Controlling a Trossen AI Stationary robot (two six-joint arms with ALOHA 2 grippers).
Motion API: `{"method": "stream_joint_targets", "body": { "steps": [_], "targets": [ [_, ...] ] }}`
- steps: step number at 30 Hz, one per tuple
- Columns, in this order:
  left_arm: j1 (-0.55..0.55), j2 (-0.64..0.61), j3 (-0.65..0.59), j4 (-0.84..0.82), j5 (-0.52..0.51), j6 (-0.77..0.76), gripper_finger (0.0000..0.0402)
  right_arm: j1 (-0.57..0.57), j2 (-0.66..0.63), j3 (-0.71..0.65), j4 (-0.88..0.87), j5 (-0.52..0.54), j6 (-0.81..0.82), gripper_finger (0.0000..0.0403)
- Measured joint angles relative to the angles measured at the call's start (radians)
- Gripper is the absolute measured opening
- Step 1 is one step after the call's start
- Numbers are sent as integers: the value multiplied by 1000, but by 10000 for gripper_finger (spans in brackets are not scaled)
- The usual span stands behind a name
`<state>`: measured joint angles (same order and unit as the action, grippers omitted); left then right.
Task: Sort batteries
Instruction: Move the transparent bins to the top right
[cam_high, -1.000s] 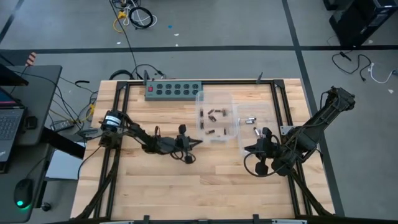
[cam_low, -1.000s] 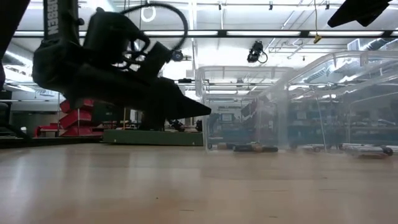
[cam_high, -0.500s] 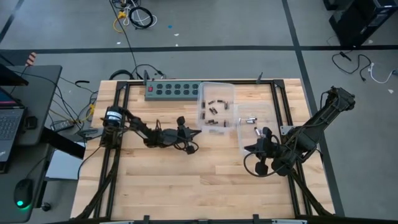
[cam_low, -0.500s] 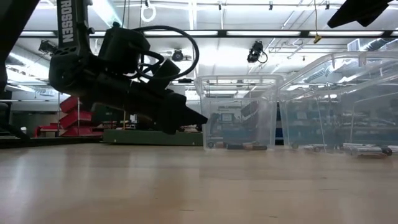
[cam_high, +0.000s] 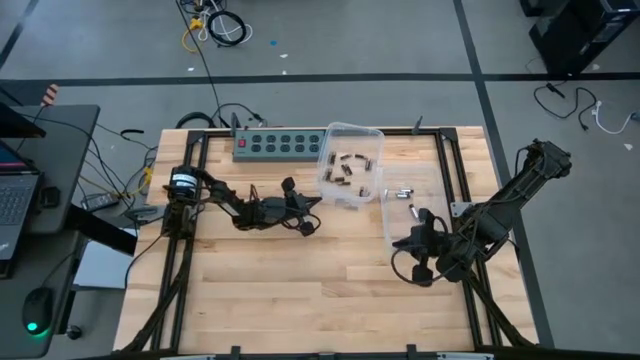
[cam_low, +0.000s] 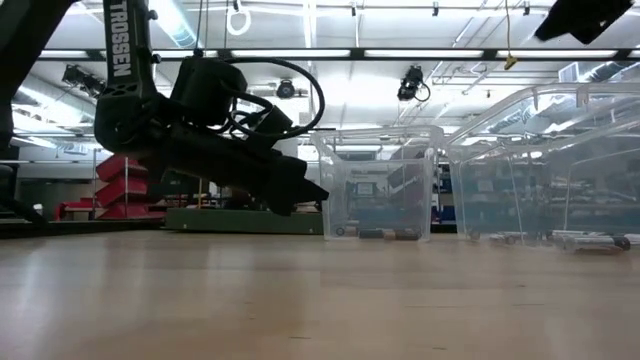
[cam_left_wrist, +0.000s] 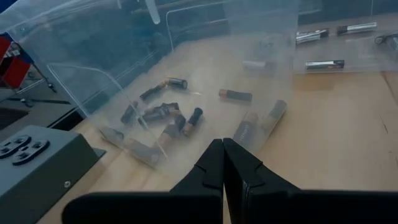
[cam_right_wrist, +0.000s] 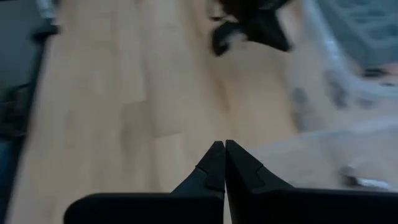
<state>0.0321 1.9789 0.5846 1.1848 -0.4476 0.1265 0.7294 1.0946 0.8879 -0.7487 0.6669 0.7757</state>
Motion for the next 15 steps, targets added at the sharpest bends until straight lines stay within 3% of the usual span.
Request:
{"method": "stream_joint_targets", "body": {
  "steps": [5,10,15],
  "targets": [
    [11,0,3,6,51,-17,0,22,0,0,67,-126,-14,0],
    [11,0,3,8,83,-32,0,51,0,0,46,-237,147,0],
    [10,0,3,8,86,-32,0,91,0,0,3,-261,273,0]
  ]
}}
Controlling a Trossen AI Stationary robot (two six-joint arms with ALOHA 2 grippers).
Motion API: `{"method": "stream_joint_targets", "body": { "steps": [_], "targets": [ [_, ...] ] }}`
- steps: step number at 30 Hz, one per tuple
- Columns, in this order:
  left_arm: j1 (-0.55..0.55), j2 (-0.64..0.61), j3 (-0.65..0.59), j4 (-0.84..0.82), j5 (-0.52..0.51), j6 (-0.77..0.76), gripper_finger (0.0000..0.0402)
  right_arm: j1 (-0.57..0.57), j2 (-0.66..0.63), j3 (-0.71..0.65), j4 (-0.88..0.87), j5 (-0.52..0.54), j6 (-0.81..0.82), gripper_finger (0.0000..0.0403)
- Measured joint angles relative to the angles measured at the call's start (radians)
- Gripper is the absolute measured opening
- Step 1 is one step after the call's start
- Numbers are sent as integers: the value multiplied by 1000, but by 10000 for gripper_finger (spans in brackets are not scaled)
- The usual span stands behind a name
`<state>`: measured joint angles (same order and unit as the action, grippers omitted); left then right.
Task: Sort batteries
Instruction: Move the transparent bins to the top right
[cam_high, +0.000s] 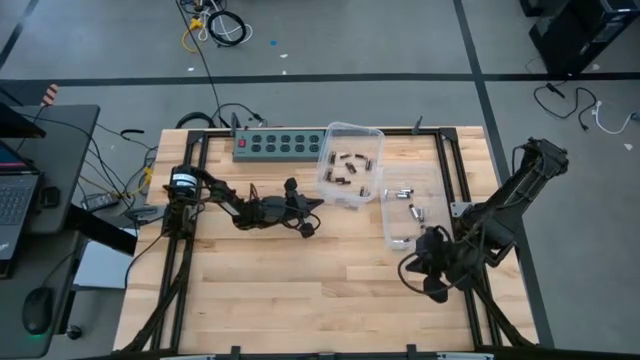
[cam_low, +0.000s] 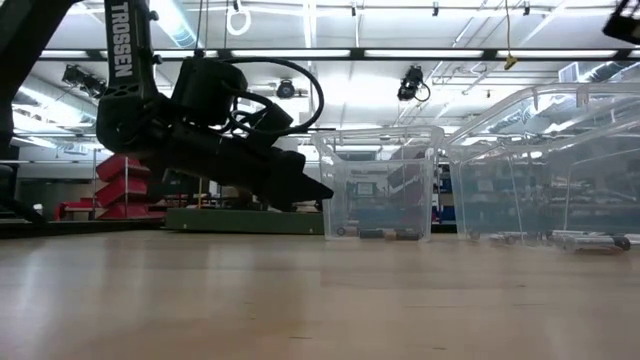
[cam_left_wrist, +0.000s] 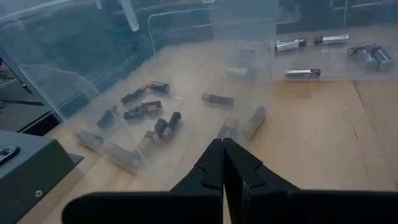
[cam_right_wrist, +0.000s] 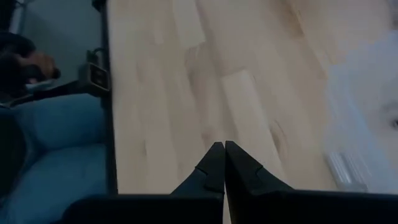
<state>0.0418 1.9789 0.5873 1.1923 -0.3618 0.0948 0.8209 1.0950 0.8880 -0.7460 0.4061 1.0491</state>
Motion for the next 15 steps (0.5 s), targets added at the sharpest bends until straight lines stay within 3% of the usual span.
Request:
{"method": "stream_joint_targets", "body": {
  "steps": [8,15],
  "targets": [
    [-34,0,-2,56,-14,7,0,15,0,0,-227,5,201,0],
    [-63,0,-2,6,-155,23,0,-24,0,1,-422,16,260,0]
  ]
}}
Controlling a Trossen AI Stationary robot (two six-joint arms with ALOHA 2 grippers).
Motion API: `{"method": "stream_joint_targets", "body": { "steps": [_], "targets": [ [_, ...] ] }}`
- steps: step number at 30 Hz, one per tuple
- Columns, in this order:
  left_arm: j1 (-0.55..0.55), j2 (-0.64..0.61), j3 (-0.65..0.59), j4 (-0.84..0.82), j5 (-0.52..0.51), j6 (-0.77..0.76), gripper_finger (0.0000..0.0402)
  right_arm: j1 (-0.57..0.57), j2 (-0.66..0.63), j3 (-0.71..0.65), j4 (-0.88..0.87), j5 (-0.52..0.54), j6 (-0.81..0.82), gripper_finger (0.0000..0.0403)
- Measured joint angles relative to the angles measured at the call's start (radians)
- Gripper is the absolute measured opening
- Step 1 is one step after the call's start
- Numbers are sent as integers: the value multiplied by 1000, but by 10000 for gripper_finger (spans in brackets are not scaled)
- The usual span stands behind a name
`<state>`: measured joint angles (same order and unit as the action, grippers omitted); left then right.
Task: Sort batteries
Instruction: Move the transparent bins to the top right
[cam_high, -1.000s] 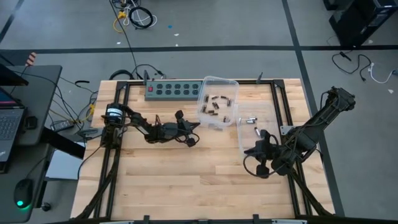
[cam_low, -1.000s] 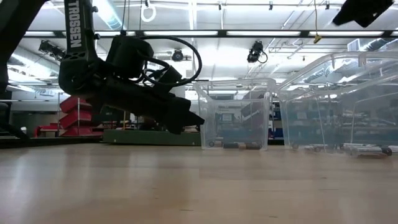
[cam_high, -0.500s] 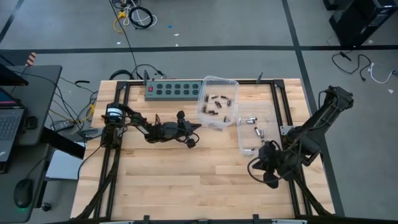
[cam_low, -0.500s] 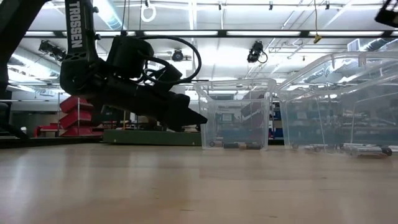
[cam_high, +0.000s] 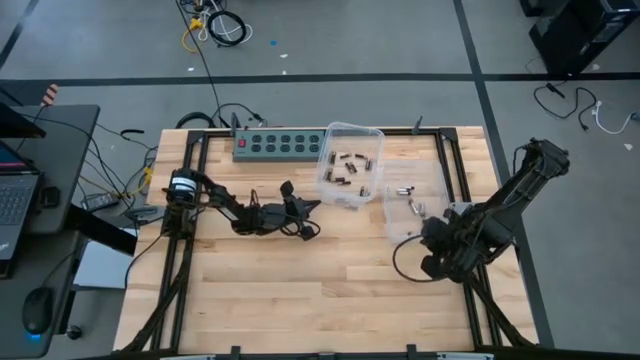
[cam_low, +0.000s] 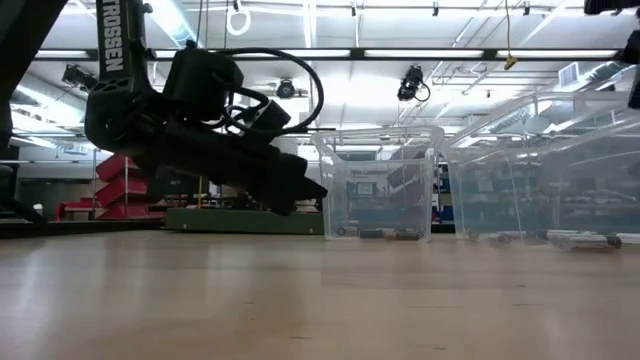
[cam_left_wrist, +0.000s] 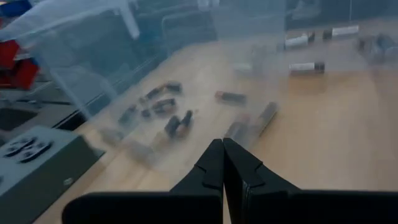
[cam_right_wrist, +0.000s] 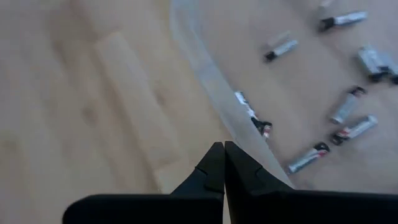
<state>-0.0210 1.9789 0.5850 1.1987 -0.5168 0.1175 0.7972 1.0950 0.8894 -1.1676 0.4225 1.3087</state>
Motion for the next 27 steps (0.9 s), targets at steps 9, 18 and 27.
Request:
{"method": "stream_joint_targets", "body": {
  "steps": [9,18,27],
  "targets": [
    [6,0,0,-14,-121,36,0,-68,0,0,-112,36,-48,0],
    [75,0,0,-14,9,23,0,-175,0,-1,-198,103,-132,0],
    [105,0,28,-18,112,20,0,-294,0,-1,-235,170,-252,0]
  ]
}}
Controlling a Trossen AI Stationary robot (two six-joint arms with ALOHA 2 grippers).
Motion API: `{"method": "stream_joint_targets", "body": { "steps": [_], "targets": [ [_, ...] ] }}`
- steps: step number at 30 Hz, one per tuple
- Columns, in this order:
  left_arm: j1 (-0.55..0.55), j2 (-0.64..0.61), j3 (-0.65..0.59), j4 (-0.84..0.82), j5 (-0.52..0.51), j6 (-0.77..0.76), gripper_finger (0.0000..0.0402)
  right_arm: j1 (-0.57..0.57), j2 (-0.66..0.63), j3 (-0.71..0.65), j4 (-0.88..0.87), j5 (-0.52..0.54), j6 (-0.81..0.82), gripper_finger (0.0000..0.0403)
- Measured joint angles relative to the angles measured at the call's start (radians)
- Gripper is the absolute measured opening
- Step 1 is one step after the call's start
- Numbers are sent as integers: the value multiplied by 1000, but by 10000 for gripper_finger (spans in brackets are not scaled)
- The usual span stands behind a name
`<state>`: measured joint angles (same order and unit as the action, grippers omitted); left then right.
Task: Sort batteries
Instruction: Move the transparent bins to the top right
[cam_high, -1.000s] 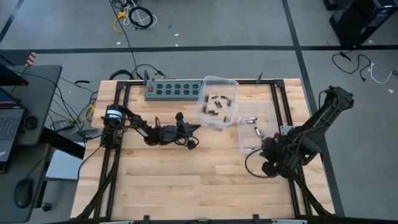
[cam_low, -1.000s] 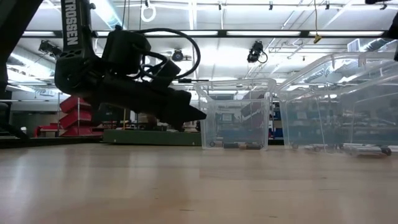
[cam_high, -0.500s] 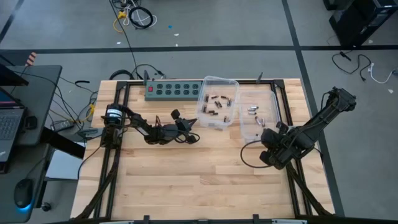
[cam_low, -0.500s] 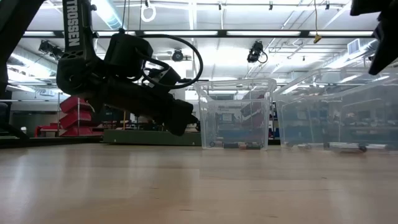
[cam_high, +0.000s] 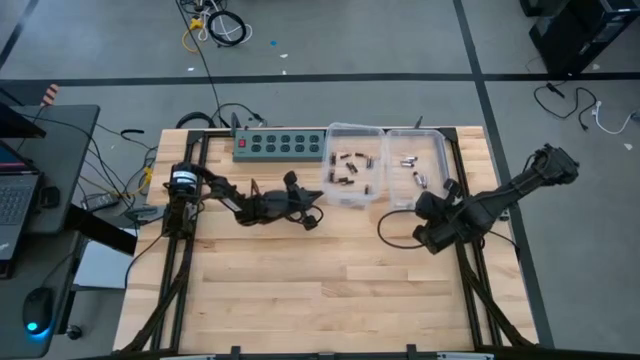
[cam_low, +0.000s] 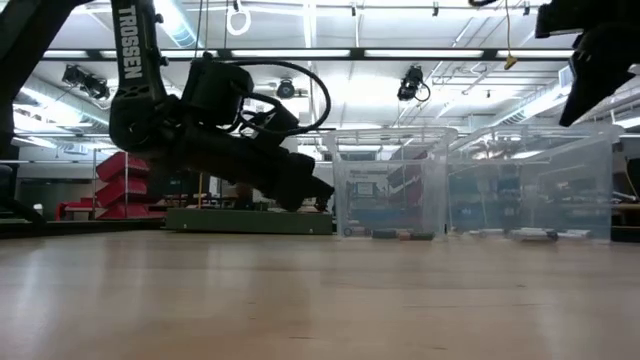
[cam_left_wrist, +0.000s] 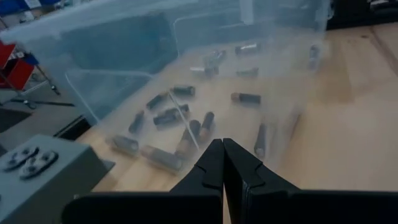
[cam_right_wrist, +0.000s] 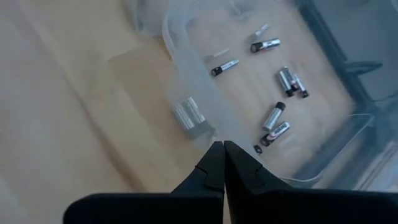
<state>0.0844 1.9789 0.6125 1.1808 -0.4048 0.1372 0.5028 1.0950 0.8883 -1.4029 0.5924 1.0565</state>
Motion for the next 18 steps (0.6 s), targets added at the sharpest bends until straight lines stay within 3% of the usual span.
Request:
{"method": "stream_joint_targets", "body": {
  "steps": [12,18],
  "targets": [
    [47,6,75,-118,54,6,0,-157,-2,0,44,26,-181,0],
    [71,62,99,-96,53,-1,0,-198,-2,0,104,28,-250,0]
  ]
}}
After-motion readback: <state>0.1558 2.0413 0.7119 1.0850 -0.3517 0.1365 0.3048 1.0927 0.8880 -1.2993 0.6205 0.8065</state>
